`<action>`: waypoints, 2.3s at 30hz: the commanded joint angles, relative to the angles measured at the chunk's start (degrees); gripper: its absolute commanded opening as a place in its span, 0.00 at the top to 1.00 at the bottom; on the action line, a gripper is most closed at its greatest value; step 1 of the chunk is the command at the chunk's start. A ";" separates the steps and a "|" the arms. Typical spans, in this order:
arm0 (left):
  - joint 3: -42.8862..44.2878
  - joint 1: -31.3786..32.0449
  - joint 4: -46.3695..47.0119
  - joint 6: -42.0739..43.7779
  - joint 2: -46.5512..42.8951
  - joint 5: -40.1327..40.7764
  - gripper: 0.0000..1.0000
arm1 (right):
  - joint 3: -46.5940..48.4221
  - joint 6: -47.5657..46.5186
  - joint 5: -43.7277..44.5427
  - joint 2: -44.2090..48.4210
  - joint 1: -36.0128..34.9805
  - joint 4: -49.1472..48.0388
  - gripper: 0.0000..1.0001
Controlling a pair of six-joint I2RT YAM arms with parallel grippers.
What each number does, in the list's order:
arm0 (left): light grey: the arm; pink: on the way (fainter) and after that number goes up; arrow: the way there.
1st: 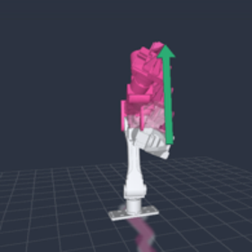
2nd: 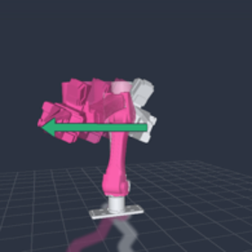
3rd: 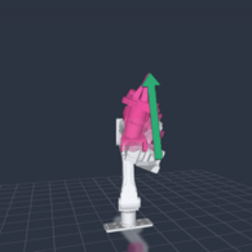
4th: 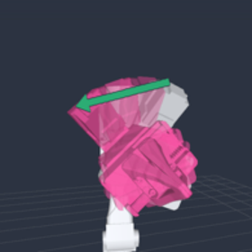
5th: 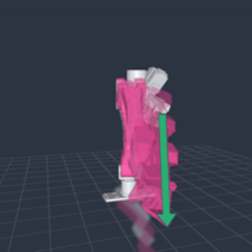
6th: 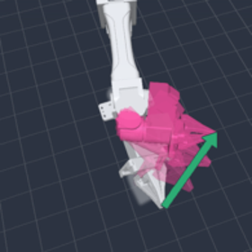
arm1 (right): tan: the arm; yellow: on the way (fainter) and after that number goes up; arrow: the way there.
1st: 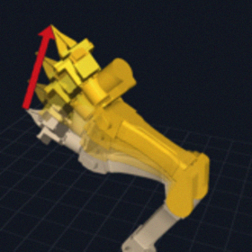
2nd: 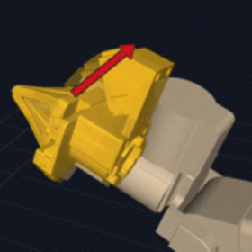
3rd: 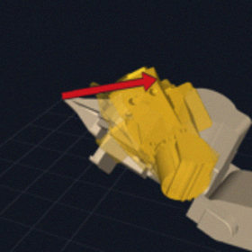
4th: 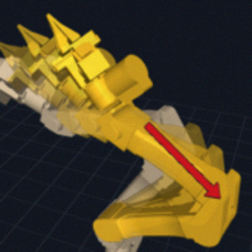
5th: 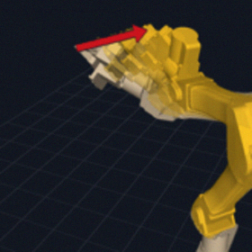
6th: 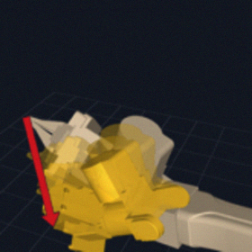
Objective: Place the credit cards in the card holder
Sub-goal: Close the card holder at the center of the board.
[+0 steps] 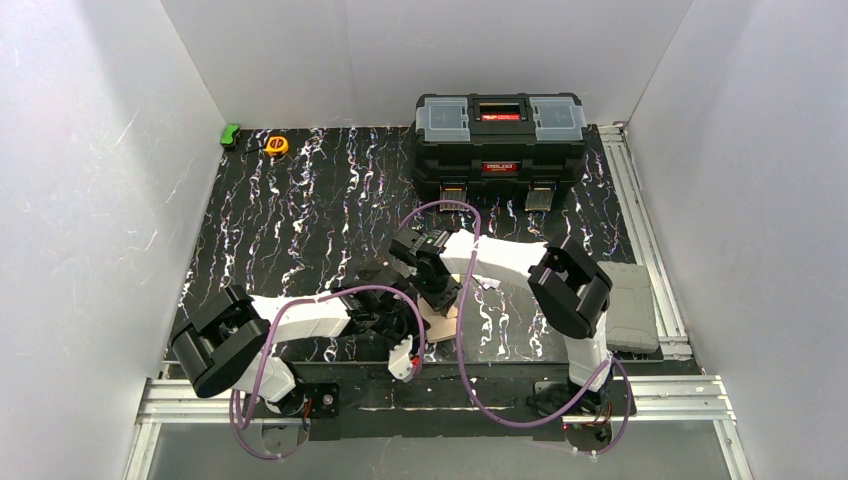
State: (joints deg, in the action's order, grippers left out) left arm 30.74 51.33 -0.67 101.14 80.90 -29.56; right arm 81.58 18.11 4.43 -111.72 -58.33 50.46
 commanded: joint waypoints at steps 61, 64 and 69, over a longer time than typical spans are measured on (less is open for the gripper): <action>-3.14 -0.57 -8.57 -3.50 0.17 5.44 0.94 | -8.41 9.06 8.71 10.13 -3.46 -8.32 0.98; -3.14 -0.55 -8.65 -3.51 0.05 5.46 0.95 | -8.35 9.02 8.43 9.92 -3.42 -8.37 0.99; -3.23 -0.60 -8.48 -3.50 0.09 5.39 0.95 | -8.80 8.41 6.67 9.83 -3.27 -9.42 0.99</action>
State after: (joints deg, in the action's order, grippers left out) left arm 30.35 51.33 -0.47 99.85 80.38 -28.99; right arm 71.90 26.81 12.45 -102.17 -61.65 42.63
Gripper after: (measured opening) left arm 0.104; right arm 0.022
